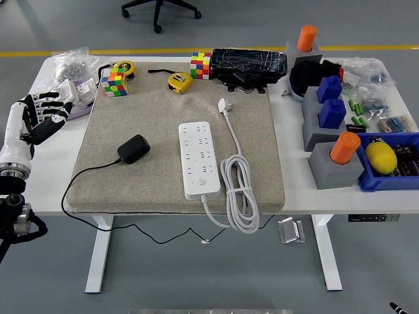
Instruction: Put the plug near the board,insert it into the board,press the button,pull the plug out
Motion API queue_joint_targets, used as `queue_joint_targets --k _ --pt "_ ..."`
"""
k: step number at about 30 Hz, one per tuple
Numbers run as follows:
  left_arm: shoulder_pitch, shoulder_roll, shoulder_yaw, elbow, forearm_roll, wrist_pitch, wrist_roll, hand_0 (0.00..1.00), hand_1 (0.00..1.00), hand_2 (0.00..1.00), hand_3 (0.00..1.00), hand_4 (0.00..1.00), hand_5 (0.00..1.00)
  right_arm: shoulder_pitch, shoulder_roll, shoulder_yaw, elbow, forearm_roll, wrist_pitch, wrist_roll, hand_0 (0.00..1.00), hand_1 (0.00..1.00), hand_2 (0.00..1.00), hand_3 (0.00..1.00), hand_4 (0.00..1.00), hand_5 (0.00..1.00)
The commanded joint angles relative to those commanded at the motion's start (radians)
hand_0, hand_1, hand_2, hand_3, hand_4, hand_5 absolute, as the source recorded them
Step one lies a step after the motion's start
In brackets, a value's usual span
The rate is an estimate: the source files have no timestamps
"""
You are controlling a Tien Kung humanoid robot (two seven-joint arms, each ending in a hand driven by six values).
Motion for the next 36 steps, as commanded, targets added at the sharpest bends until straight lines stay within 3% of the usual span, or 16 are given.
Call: queue_joint_targets --k 36 --pt "-0.028 -0.010 0.006 -0.013 -0.002 -0.008 0.010 0.467 0.529 0.554 0.604 0.803 0.288 0.013 -0.014 0.001 0.008 0.000 -0.002 -0.002 0.620 0.666 0.637 0.571 0.973 0.589"
